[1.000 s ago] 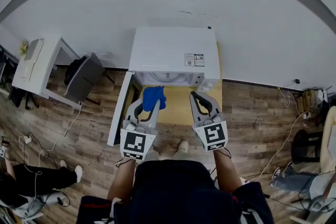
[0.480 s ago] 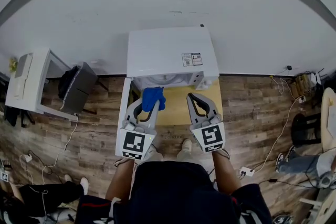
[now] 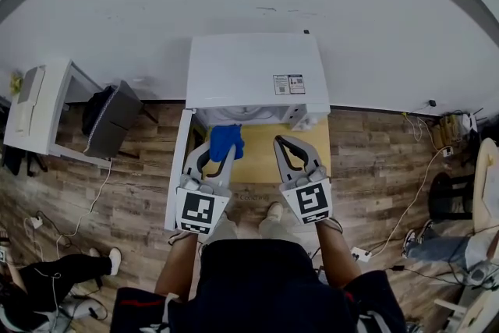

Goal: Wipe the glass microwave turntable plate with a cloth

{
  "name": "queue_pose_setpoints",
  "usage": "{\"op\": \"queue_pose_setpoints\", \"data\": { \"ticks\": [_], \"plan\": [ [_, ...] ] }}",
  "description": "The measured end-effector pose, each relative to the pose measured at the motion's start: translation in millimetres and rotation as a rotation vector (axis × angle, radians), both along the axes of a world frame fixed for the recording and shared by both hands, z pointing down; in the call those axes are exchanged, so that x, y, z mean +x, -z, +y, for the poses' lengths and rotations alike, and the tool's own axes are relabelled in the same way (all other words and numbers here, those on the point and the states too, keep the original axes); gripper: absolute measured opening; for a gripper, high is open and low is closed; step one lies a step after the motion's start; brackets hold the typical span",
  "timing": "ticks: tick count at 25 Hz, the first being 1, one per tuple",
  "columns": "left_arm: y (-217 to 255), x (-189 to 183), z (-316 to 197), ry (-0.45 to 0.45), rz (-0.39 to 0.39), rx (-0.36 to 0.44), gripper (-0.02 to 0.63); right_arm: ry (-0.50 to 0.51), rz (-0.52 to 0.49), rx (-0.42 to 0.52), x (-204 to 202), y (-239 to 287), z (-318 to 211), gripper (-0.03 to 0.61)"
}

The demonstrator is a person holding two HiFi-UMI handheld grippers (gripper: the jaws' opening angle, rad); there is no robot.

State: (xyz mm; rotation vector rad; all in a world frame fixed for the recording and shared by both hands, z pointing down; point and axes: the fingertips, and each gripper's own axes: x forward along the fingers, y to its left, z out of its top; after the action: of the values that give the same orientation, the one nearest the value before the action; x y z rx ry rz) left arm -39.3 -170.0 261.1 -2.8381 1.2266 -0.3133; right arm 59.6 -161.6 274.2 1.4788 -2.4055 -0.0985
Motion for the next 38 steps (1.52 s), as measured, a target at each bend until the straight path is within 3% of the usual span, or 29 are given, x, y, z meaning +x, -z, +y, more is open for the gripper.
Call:
{"op": "queue_pose_setpoints", "data": {
  "ticks": [25, 38],
  "plan": [
    [-127, 11, -12, 0.039, -0.043, -0.051, 0.064, 0.169, 0.097, -0.140, -11, -135, -9, 0.009],
    [-187, 7, -16, 0.065, -0.057, -0.054, 0.064, 0.293, 0.229, -0.189, -22, -213, -7, 0.009]
  ]
}}
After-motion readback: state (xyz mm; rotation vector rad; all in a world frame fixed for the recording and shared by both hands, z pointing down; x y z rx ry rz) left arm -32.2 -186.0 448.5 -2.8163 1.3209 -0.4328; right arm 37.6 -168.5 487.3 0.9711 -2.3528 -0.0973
